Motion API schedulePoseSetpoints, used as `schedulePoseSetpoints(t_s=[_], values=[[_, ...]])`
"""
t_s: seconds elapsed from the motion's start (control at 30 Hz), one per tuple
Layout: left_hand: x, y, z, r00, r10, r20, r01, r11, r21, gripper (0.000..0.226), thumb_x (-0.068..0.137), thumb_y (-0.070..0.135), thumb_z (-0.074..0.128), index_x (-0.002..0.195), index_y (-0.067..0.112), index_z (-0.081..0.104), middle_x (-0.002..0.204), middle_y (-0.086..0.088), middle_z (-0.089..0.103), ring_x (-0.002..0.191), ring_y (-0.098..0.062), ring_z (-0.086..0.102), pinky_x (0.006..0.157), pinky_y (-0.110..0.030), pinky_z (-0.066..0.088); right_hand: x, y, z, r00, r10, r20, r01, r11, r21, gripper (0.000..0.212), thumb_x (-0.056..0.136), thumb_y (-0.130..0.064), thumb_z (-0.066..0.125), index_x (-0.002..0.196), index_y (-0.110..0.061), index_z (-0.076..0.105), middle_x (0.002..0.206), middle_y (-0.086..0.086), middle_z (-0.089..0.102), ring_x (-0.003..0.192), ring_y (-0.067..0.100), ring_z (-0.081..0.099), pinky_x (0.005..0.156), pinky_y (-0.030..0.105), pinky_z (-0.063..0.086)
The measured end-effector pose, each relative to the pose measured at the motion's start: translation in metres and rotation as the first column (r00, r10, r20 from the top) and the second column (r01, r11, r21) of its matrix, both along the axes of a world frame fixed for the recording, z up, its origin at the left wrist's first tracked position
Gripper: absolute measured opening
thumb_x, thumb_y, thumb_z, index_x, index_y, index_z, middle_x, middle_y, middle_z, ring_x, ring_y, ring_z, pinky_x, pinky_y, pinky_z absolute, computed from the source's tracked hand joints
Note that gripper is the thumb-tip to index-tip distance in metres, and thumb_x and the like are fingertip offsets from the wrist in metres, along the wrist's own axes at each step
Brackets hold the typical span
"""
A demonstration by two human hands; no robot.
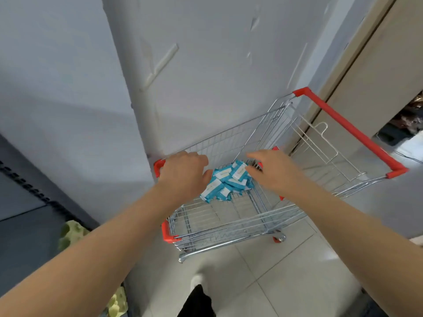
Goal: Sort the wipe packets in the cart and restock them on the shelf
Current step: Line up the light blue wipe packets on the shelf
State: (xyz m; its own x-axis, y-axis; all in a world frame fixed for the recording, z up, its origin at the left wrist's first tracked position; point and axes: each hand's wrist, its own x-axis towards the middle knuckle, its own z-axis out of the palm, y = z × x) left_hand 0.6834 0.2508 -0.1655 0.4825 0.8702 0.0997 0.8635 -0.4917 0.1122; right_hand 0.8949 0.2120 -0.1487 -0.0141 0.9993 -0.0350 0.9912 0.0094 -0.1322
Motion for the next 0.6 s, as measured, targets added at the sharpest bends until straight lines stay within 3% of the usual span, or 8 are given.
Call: schedulePoseSetpoints(t_s=[0.1,0.23,0.37,0.6], values=[[0.031,0.048,-0.046,0.999,0.026,-0.043,-0.03,0.994,-0.101,0.034,0.095,0.043,0.04,0.117,0.024,0.059,0.107,0.002,0.065,0.097,-0.018,0.059,0.08,-0.035,0.051,0.032,0.045,-0.045,1.0,0.014,-0.015,-0.015,0.998,-0.062,0.037,0.097,-0.034,0.046,0.129,-0.017,0.056,0.124,0.007,0.062,0.108,0.022,0.056,0.083,0.03,0.042],[0.064,0.115,-0.111,0.992,0.067,-0.107,-0.089,0.972,-0.218,0.031,0.096,0.043,0.04,0.114,0.025,0.059,0.105,0.003,0.064,0.094,-0.016,0.059,0.074,-0.03,0.048,0.07,0.106,-0.104,0.999,-0.011,-0.038,0.004,0.985,-0.172,0.04,0.098,-0.033,0.044,0.136,-0.02,0.05,0.132,0.004,0.057,0.117,0.021,0.052,0.096,0.032,0.041],[0.092,0.169,-0.178,0.984,0.123,-0.126,-0.16,0.922,-0.352,0.029,0.097,0.037,0.04,0.114,0.024,0.059,0.105,0.001,0.064,0.092,-0.017,0.058,0.077,-0.032,0.051,0.103,0.16,-0.171,0.999,-0.03,-0.043,0.017,0.963,-0.268,0.04,0.098,-0.033,0.044,0.135,-0.018,0.051,0.133,0.005,0.056,0.118,0.022,0.053,0.097,0.032,0.041],[0.131,0.233,-0.306,0.959,0.23,-0.166,-0.283,0.817,-0.502,0.034,0.096,0.029,0.041,0.128,0.023,0.054,0.125,-0.003,0.058,0.111,-0.022,0.056,0.089,-0.037,0.049,0.153,0.235,-0.302,0.988,-0.061,-0.142,0.006,0.934,-0.356,0.043,0.098,-0.027,0.048,0.139,-0.016,0.047,0.138,0.007,0.053,0.125,0.025,0.049,0.101,0.034,0.041]])
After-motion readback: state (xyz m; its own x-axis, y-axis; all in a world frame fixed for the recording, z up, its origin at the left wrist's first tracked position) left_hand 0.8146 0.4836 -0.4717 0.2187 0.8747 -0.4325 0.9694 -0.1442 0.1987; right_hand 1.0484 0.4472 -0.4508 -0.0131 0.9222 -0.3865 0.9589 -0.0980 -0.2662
